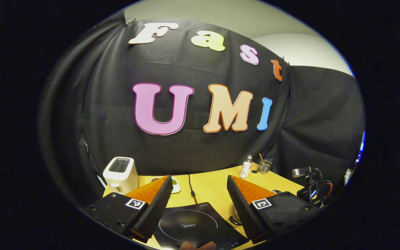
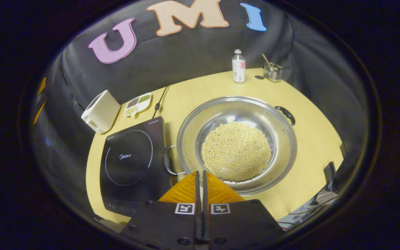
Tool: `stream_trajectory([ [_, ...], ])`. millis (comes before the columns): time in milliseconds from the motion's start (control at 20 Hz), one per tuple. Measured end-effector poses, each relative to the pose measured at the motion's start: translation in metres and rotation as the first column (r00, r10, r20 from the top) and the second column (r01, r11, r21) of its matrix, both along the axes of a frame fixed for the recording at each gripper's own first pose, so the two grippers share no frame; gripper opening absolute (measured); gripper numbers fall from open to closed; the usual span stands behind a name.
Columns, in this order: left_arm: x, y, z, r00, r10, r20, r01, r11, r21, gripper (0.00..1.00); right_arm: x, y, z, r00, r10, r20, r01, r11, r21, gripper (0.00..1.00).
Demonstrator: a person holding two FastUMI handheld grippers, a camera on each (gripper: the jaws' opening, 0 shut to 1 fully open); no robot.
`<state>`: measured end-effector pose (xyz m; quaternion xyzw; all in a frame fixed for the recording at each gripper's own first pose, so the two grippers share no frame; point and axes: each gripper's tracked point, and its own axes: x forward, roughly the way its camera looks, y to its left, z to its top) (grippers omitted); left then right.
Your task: First push the handle of the pot to place it horizontally, then grasp the pot with both hands and set it on the induction cooktop.
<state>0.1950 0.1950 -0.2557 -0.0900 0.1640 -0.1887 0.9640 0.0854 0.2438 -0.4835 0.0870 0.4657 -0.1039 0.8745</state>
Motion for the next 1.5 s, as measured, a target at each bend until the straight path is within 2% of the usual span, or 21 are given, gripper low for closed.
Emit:
stream_trajectory([
  [250,-0.014,-0.033,-0.019,0.993,-0.052,-0.106,0.047,0.997,-0.056,0.94,0.004,-0.057,0.021,0.998,0.057,0.018,-0.052,0.981,-0.188,0.00],
  [300,-0.017,-0.039,-0.024,0.991,-0.058,-0.124,0.051,0.997,-0.060,0.94,0.008,-0.067,0.023,0.998,0.059,0.022,-0.053,0.977,-0.207,0.07],
  [350,-0.018,-0.044,-0.026,0.989,-0.060,-0.137,0.053,0.997,-0.056,0.94,0.010,-0.077,0.028,0.998,0.049,0.029,-0.041,0.975,-0.220,0.07],
  [400,-0.019,-0.049,-0.031,0.987,-0.059,-0.152,0.052,0.998,-0.047,0.93,0.015,-0.088,0.028,0.999,0.037,0.036,-0.028,0.976,-0.215,0.19],
  [550,-0.018,-0.063,-0.039,0.983,-0.028,-0.184,0.024,0.999,-0.023,0.90,0.029,-0.107,0.022,0.998,0.036,0.045,-0.027,0.984,-0.178,0.25],
  [700,-0.018,-0.077,-0.055,0.973,0.029,-0.229,-0.023,0.999,0.028,0.90,0.041,-0.132,0.014,0.994,0.104,0.026,-0.097,0.978,-0.185,0.47],
  [800,-0.017,-0.091,-0.066,0.965,0.059,-0.255,-0.050,0.998,0.039,0.91,0.050,-0.143,0.010,0.990,0.141,0.025,-0.135,0.977,-0.163,0.55],
  [850,-0.022,-0.100,-0.076,0.954,0.068,-0.292,-0.059,0.997,0.040,0.91,0.056,-0.153,0.007,0.987,0.157,0.026,-0.151,0.976,-0.158,0.55],
  [1000,-0.039,-0.124,-0.114,0.910,0.099,-0.402,-0.085,0.995,0.052,0.91,0.070,-0.179,-0.002,0.981,0.194,0.026,-0.188,0.971,-0.145,0.85],
  [1250,-0.049,-0.154,-0.157,0.848,0.146,-0.509,-0.137,0.989,0.055,0.92,0.091,-0.214,-0.019,0.975,0.219,0.023,-0.215,0.971,-0.107,0.84],
  [1400,-0.052,-0.162,-0.188,0.828,0.150,-0.540,-0.100,0.988,0.121,0.92,0.096,-0.230,-0.027,0.969,0.246,0.016,-0.243,0.964,-0.107,0.84],
  [1500,-0.051,-0.167,-0.204,0.809,0.154,-0.567,-0.100,0.987,0.125,0.88,0.096,-0.235,-0.036,0.967,0.256,-0.002,-0.256,0.962,-0.094,0.84],
])
